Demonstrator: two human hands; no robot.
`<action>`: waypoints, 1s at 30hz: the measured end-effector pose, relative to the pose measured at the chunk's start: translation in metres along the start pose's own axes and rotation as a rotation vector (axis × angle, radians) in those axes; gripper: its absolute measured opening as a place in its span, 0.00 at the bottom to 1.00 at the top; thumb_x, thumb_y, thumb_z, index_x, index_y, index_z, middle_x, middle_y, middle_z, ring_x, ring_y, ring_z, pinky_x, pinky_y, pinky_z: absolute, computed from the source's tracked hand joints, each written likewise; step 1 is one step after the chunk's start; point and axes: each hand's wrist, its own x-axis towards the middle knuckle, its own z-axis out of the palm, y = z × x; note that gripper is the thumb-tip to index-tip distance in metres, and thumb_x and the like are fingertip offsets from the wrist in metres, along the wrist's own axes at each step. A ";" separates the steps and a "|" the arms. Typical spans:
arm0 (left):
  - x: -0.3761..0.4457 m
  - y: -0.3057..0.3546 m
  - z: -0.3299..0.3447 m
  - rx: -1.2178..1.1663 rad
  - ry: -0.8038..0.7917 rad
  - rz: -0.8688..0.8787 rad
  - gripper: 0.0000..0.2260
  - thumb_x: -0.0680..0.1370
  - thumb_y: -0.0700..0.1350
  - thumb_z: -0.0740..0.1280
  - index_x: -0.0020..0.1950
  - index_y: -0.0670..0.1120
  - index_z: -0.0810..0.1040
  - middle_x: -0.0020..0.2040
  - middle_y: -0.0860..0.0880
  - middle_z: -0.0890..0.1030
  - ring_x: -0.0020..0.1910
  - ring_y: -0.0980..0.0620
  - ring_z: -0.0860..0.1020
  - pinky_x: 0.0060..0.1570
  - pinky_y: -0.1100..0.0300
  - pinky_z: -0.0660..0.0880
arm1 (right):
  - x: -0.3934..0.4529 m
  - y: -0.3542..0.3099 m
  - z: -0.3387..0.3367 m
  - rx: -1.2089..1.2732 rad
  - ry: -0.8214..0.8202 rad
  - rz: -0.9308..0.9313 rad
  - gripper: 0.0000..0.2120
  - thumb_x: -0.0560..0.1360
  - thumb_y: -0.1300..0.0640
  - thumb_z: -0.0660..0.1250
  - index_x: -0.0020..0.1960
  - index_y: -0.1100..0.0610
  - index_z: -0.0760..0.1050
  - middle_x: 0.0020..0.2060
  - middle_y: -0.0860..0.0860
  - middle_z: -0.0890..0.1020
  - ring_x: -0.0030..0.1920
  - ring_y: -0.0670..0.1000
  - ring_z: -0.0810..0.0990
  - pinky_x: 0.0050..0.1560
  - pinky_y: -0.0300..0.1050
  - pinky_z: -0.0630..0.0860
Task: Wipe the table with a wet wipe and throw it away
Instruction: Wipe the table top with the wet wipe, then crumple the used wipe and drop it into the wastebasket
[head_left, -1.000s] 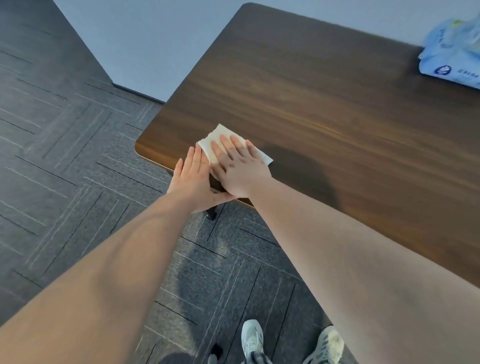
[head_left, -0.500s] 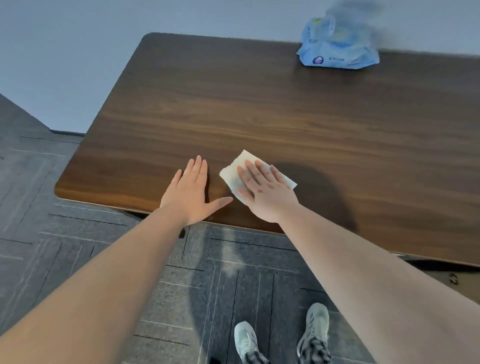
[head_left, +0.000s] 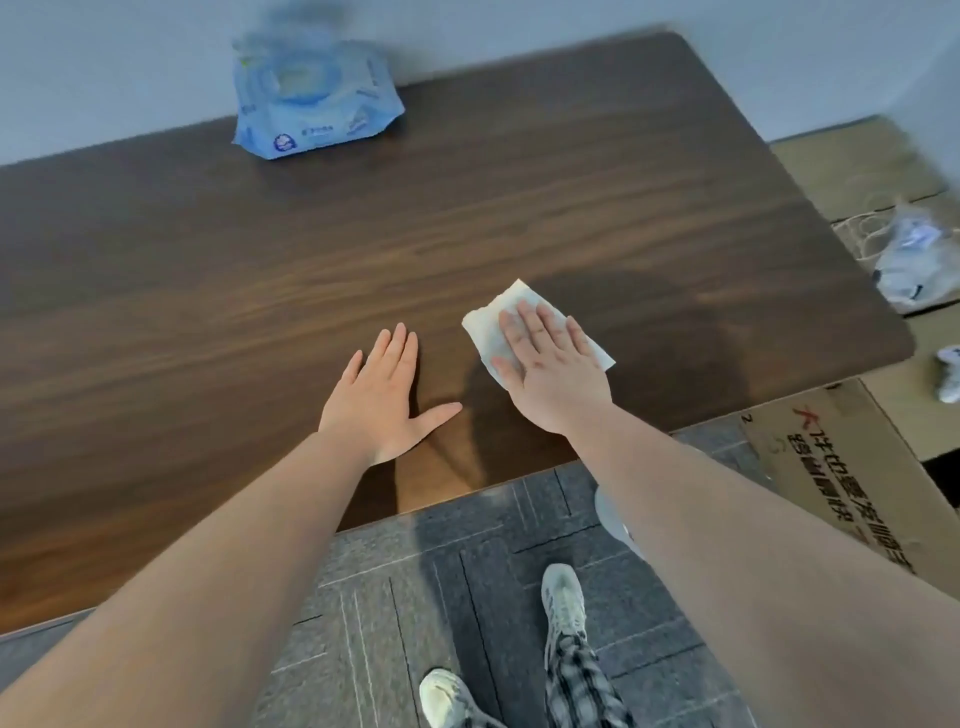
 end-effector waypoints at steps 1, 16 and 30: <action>0.012 0.017 -0.002 0.010 -0.004 0.024 0.45 0.70 0.73 0.44 0.78 0.45 0.40 0.79 0.48 0.41 0.77 0.51 0.40 0.75 0.50 0.43 | -0.002 0.020 -0.003 0.010 0.006 0.033 0.28 0.81 0.41 0.39 0.77 0.48 0.37 0.78 0.48 0.41 0.76 0.49 0.37 0.75 0.50 0.34; 0.160 0.267 -0.029 0.154 -0.024 0.389 0.40 0.74 0.70 0.45 0.77 0.46 0.40 0.79 0.49 0.40 0.77 0.51 0.39 0.75 0.51 0.43 | -0.047 0.254 -0.033 0.084 0.079 0.383 0.29 0.80 0.40 0.37 0.77 0.49 0.37 0.78 0.49 0.42 0.77 0.49 0.37 0.74 0.49 0.34; 0.184 0.364 -0.019 0.199 -0.041 0.499 0.36 0.76 0.67 0.41 0.77 0.48 0.40 0.78 0.50 0.40 0.77 0.51 0.39 0.74 0.48 0.38 | -0.107 0.323 -0.022 0.252 0.536 0.390 0.20 0.78 0.49 0.59 0.62 0.59 0.78 0.61 0.55 0.80 0.63 0.54 0.77 0.62 0.53 0.75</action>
